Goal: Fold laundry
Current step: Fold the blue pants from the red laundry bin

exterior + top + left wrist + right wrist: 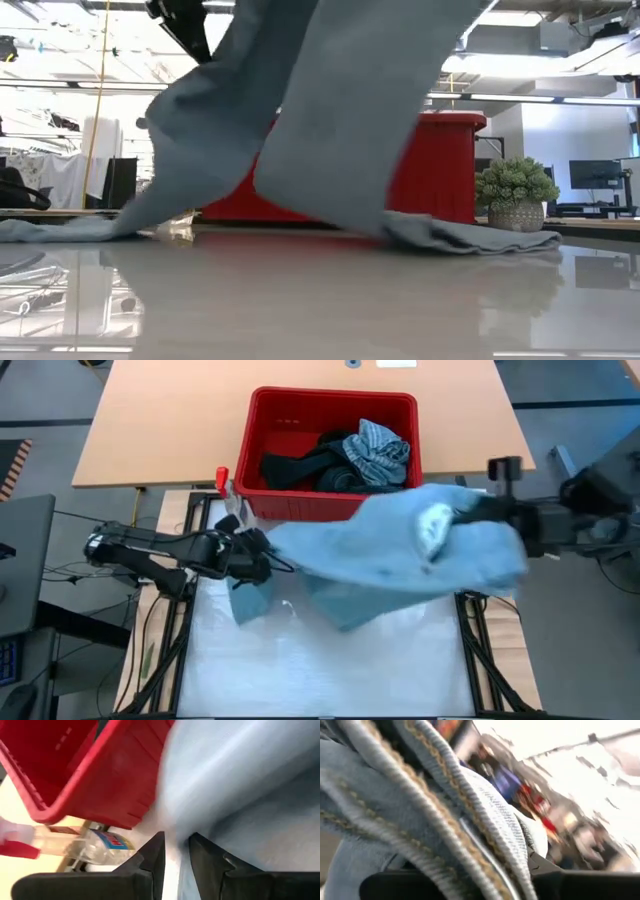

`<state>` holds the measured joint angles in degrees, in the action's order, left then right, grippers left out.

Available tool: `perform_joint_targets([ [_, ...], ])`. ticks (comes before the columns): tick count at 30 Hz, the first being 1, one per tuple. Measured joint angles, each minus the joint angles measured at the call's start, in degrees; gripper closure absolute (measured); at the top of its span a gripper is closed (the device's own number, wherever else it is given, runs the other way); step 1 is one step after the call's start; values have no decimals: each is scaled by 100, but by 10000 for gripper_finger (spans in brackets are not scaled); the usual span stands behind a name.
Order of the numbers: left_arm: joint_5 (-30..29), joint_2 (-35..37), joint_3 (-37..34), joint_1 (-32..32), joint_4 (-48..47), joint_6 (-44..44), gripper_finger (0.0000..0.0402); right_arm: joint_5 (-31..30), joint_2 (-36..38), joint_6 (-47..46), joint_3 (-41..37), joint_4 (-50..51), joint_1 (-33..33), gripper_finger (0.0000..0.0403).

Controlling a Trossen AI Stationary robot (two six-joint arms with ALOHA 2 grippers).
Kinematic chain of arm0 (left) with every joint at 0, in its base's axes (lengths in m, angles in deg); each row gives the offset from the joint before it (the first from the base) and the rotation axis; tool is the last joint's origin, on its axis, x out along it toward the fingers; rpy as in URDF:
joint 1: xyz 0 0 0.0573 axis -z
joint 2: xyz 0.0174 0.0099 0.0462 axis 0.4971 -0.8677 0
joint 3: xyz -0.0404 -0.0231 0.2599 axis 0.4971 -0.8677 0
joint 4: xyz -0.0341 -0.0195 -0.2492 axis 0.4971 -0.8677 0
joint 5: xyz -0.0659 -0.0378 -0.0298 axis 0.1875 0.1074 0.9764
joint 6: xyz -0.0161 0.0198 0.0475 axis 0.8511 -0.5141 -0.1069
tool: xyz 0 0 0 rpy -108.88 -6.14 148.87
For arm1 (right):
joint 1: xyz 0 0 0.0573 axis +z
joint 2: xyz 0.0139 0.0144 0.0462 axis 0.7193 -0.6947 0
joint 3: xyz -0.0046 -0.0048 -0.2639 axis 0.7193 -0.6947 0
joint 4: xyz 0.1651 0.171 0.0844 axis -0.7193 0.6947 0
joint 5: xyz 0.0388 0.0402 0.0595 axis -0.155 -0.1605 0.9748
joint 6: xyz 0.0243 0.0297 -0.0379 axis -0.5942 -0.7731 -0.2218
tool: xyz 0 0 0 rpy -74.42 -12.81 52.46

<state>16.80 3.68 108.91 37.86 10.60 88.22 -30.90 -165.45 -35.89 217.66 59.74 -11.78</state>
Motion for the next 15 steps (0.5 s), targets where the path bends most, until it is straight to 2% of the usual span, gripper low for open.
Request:
perform_joint_targets([
  [6, 235, 441, 153, -196, 22, -287, 338, 69, 217, 405, 2, -578, 604, 358],
  [10, 305, 761, 262, -192, 550, -349, 340, 17, 208, 626, 7, -934, 623, 358],
  [15, 742, 1054, 297, -65, 2177, -634, 340, -986, -347, 1096, 17, -1218, -53, 358],
])
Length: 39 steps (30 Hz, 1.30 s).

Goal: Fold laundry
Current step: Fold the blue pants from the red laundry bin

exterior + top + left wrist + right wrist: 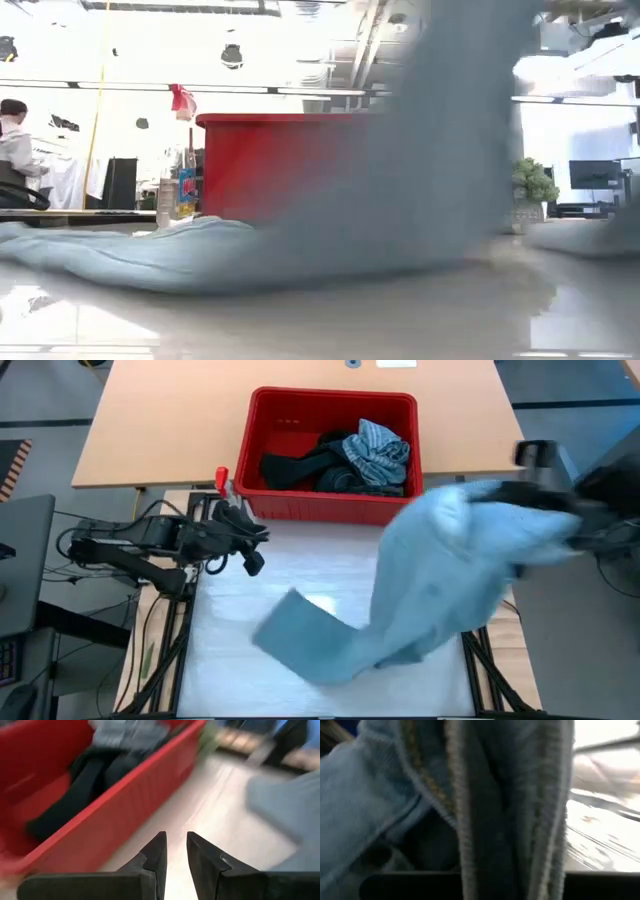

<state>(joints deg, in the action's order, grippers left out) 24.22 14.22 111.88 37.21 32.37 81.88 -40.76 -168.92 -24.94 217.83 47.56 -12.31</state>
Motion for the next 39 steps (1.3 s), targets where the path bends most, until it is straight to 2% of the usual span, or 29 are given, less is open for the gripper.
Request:
perform_joint_targets([
  [5, 7, 96, 0, 113, 885, -320, 340, -1365, -859, 1698, -30, -1389, -679, 358],
  [10, -47, 166, -2, 123, 1094, -345, 340, -1577, -1586, 3059, 1, -3124, -1610, 358],
  [13, -236, 166, -2, 123, 1085, -367, 340, -1844, -2048, 4870, -1, -4675, -2021, 358],
  [14, -269, 166, -2, 123, 1091, -399, 340, -1811, -2206, 5464, -12, -5328, -2091, 358],
  [15, -287, 167, -2, 123, 1092, -435, 340, -1619, -2272, 5610, -24, -5626, -2159, 358],
  [20, -434, 168, -2, 120, 1093, -557, 340, -707, -2041, 5695, -9, -6460, -2152, 358],
  [22, -384, 168, -2, 120, 1158, -547, 340, -767, -1862, 5697, 11, -6325, -2170, 358],
  [27, 16, -66, -4, 293, 1725, -701, 340, -1824, -1735, 5707, 16, -5281, -2472, 358],
  [30, 172, -245, -4, 405, 2072, -754, 340, -2381, -1768, 5290, -28, -4539, -2574, 358],
  [33, 1050, -573, 0, 493, 2671, -657, 340, -2829, -1688, 4687, -19, -3707, -2644, 358],
  [35, 1377, -908, 2, 598, 2807, -708, 340, -3025, -1614, 4323, 3, -3248, -2793, 358],
  [39, 745, -1553, -15, 693, 2836, -644, 340, -3175, -1637, 3926, 2, -2935, -2962, 358],
])
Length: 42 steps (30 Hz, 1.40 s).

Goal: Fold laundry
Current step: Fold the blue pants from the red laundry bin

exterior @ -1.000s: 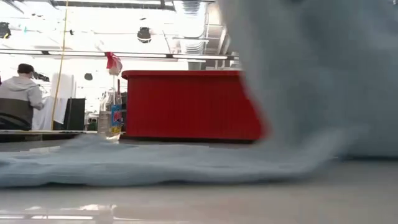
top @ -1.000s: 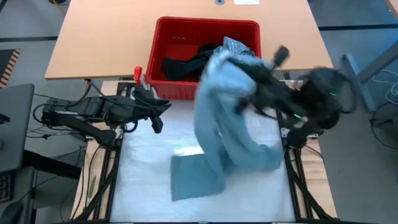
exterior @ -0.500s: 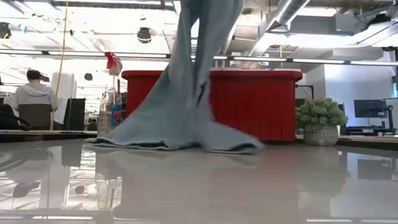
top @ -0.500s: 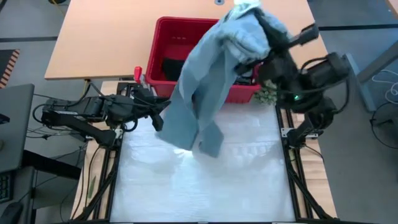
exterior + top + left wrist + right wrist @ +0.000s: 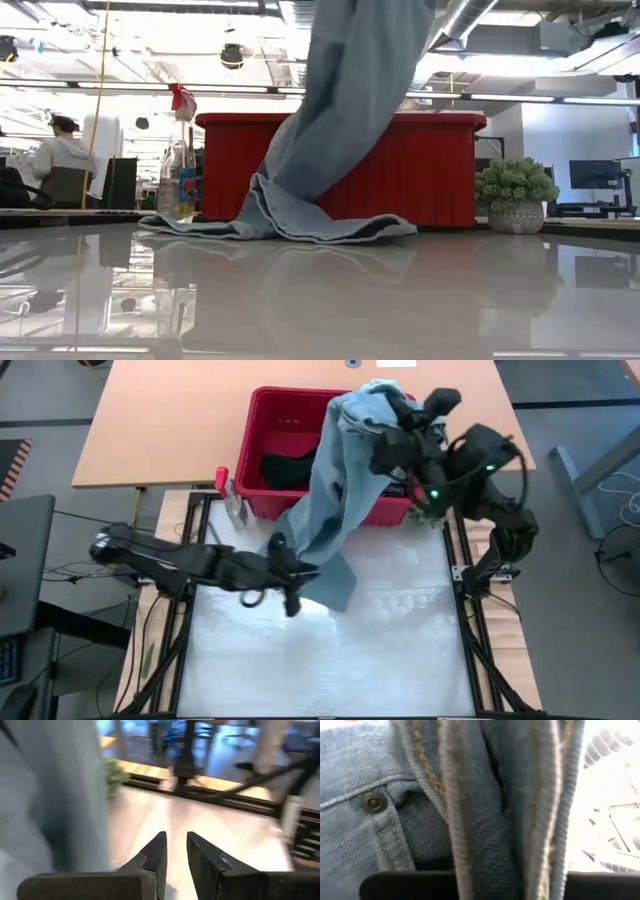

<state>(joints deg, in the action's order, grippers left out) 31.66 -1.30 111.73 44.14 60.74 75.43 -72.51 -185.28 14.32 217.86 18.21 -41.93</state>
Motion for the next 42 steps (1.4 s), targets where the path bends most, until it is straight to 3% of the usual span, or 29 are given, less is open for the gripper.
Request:
perform_joint_targets([
  [5, -1145, -648, 7, 22, 245, -293, 331, 15, -7, -120, -15, 108, -21, 358],
  [10, -1112, -984, 11, -58, 379, -297, 286, -11, 22, -124, -9, 163, 31, 358],
  [19, -1327, -1550, 11, -495, 840, -197, 159, -9, 15, -134, -9, 335, 35, 358],
  [25, -1802, -1756, 11, -921, 1073, -87, 134, 10, 13, -19, -9, 340, 40, 358],
  [29, -2475, -1676, 75, -1212, 1046, -369, 180, 47, 64, 9, -9, 306, 47, 358],
  [35, -2766, -1503, 1091, -1810, 1047, -1782, 372, 214, 288, -20, -9, -79, 200, 358],
  [42, -3033, -1510, 2905, -2350, 937, -3661, 399, 775, 645, -418, -7, -189, 713, 358],
])
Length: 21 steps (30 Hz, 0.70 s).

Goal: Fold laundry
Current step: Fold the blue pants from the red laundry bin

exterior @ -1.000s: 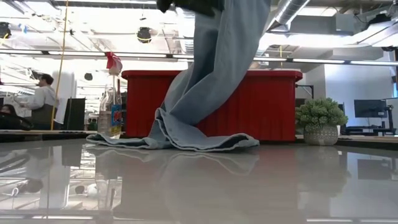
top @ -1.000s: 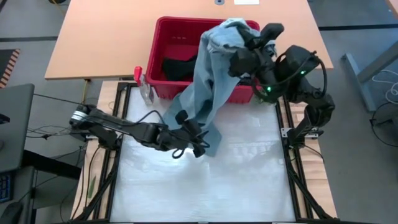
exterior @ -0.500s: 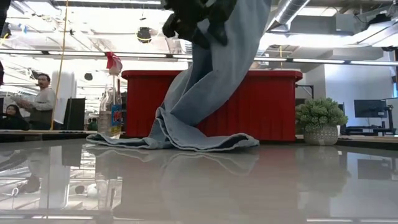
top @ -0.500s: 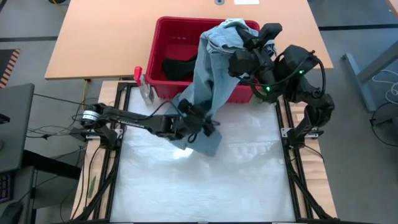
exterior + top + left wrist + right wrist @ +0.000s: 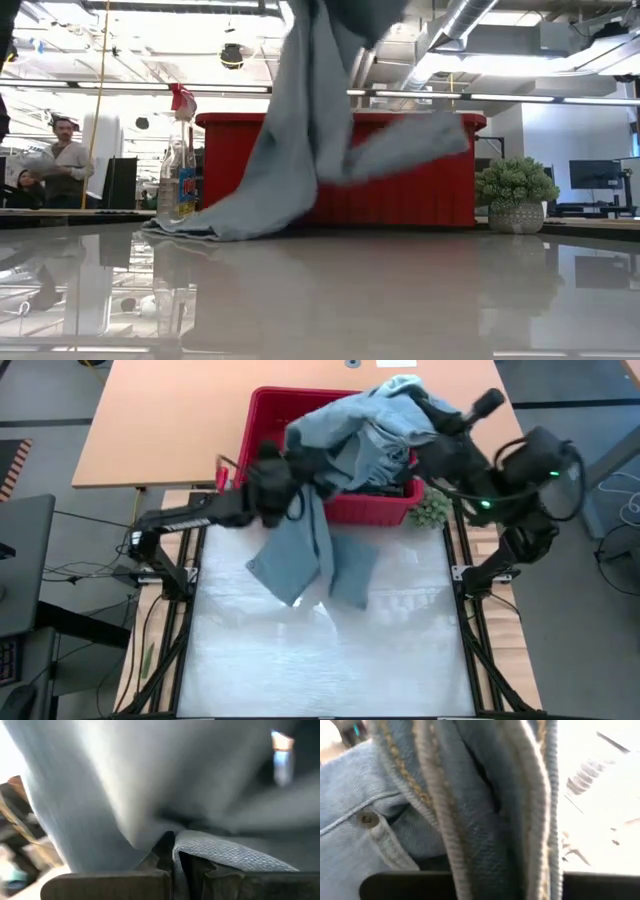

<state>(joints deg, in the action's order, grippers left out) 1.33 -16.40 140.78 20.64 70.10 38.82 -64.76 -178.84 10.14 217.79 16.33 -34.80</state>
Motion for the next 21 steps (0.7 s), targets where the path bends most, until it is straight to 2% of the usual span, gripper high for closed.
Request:
perform_joint_targets([
  [7, -105, 4, 2051, 105, -68, -2175, 401, 141, 404, -169, 0, -259, 321, 358],
  [10, -214, 7, 2712, 232, -347, -2584, 401, 258, 498, -189, 0, -257, 275, 358],
  [11, -273, 43, 2724, 271, -401, -2603, 401, 304, 498, -189, 0, -250, 255, 358],
  [12, -299, 158, 2608, 312, -395, -2582, 401, 329, 493, -187, -3, -241, 251, 358],
  [14, -352, 342, 2477, 419, -973, -2256, 401, 339, 467, -169, -9, -210, 255, 358],
  [17, -312, 435, 2468, 642, -1986, -1299, 401, 341, 450, -12, -9, -160, 260, 358],
  [21, 253, 437, 2462, 949, -3308, 34, 401, 305, 448, 439, -7, -182, 284, 358],
])
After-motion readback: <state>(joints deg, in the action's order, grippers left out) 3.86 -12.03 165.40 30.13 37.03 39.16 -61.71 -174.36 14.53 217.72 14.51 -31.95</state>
